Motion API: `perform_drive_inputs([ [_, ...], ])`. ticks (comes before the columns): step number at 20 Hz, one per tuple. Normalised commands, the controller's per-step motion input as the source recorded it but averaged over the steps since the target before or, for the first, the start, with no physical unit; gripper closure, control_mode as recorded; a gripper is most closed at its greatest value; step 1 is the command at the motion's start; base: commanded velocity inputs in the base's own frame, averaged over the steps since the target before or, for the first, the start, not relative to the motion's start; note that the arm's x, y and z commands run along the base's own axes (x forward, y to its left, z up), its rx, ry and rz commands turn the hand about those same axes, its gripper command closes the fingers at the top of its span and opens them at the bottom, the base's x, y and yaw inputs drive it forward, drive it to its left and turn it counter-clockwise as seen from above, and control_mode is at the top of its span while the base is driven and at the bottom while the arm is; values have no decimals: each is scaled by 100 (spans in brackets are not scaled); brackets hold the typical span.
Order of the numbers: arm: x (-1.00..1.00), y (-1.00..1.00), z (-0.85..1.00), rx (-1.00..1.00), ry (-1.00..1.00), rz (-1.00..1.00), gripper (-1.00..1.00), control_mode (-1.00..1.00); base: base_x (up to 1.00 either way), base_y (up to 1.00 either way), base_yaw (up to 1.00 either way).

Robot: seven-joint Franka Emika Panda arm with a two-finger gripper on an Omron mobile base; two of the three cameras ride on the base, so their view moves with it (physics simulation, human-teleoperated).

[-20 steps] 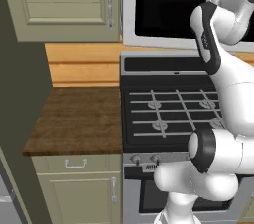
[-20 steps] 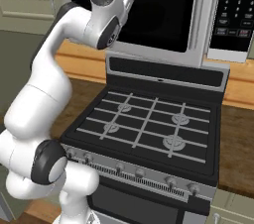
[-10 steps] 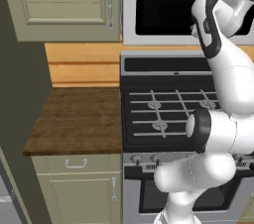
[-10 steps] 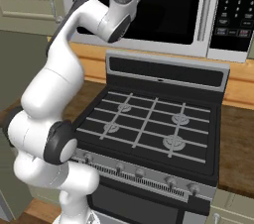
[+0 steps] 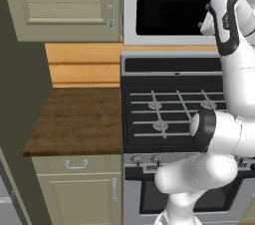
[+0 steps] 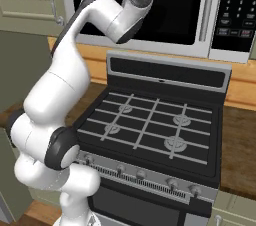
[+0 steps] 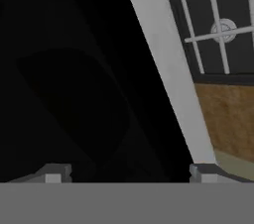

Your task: Pick the onion from the sink and place it in the bowl. Then pick the bowl and place it in the microwave. Then close the microwave door and press the start button.

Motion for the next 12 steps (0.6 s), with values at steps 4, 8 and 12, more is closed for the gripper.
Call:
perform_drive_inputs([
  [4, -100, -99, 0, 18, -18, 0, -100, -100, 0, 0, 0],
  [8, -100, -100, 0, 19, -13, 0, -100, -100, 0, 0, 0],
  [12, -78, -100, -8, 14, -5, -1, -100, -100, 0, 0, 0],
])
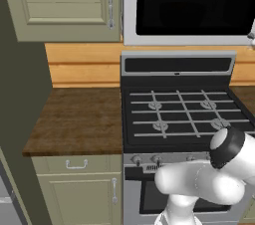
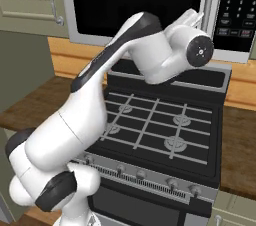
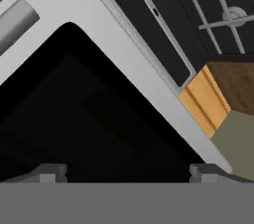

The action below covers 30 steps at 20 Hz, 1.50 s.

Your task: Pick the onion from the sink and place it in the bowl. Then pick the bowl and place it in the microwave. Then close the microwave door and press the start button.

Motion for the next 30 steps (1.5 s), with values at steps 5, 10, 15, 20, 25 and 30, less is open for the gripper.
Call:
perform_drive_inputs([
  [5, -18, -85, -17, 3, -10, -2, -100, -100, 0, 0, 0],
  [10, 0, -64, -13, 0, -13, 0, -100, -100, 0, 0, 0],
  [15, 27, -36, -33, 1, -1, 0, -100, -100, 0, 0, 0],
  [20, 36, -26, -13, 4, 0, 0, -100, -100, 0, 0, 0],
  [25, 24, -6, 0, 4, 0, 0, -100, -100, 0, 0, 0],
  [30, 24, 0, 0, 2, 0, 0, -100, -100, 0, 0, 0],
])
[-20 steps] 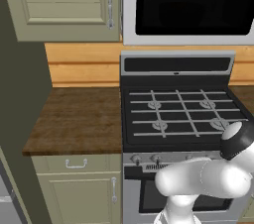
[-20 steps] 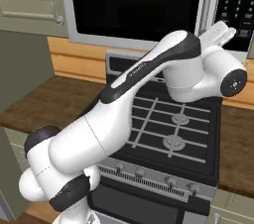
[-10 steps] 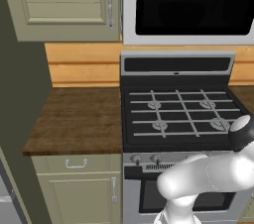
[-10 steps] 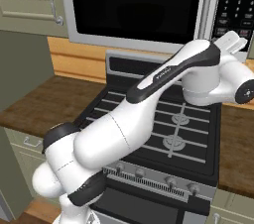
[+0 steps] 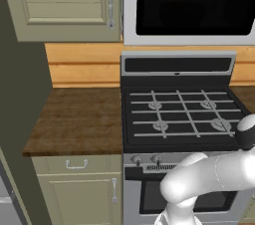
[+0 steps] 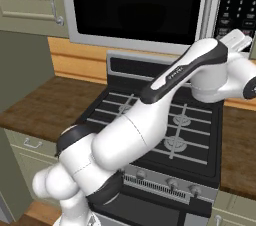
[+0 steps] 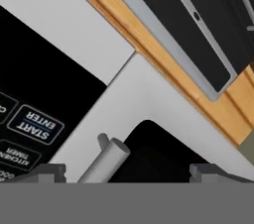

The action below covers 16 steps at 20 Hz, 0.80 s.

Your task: Pick the onion from the sink and place it in the bowl. Then pick the bowl and place it in the microwave. Then close the microwave door and press the start button.

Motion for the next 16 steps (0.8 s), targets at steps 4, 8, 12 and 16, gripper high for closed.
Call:
perform_drive_inputs([
  [4, 30, 0, 0, 0, 0, 0, -100, -100, 0, 0, 0],
  [8, 33, 0, 0, 0, 0, 0, -100, -100, 0, 0, 0],
  [12, 35, -28, 0, 0, 0, 0, -100, -100, 0, 0, 0],
  [16, 36, -52, 0, 3, -1, 0, -100, -100, 0, 0, 0],
])
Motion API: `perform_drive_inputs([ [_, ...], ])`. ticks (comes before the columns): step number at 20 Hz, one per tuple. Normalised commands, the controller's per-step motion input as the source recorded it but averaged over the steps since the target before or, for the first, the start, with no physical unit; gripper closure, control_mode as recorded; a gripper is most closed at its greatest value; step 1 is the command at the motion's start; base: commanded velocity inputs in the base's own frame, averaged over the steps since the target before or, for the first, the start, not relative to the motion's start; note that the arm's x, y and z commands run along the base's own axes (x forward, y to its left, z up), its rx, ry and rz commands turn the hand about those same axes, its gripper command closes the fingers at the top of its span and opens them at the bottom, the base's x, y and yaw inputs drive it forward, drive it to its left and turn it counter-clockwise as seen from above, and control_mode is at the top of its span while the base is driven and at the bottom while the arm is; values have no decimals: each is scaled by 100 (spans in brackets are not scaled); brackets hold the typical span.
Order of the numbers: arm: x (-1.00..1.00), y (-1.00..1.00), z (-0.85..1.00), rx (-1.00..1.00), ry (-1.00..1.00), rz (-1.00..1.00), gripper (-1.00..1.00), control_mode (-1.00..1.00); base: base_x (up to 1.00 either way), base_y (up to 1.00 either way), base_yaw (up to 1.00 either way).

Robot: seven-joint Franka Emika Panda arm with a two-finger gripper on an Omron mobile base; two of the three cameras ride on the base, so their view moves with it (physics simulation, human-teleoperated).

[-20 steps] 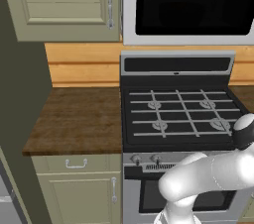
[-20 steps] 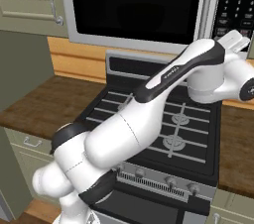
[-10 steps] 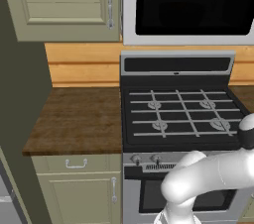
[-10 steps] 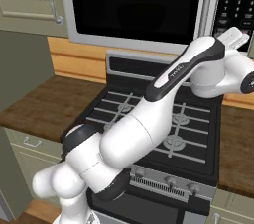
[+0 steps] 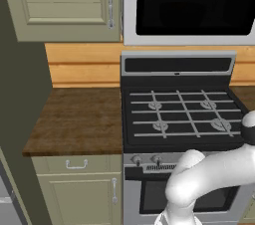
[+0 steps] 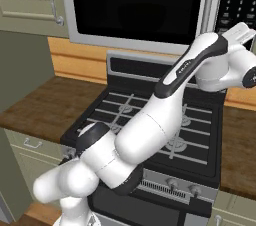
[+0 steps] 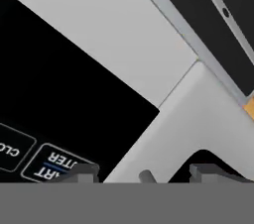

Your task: Pick the onion from the sink and place it in the bowl. Then pick the bowl and place it in the microwave. Then close the microwave door and press the start button.

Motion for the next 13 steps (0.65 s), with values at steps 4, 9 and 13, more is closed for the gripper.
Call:
perform_drive_inputs([
  [4, 39, -44, 0, 3, -1, 3, -100, -100, 0, 0, 0],
  [9, -25, -10, -12, 2, -13, 1, -100, -100, 0, 0, 0],
  [13, -100, 18, -32, 0, -9, 0, -100, -100, 0, 0, 0],
])
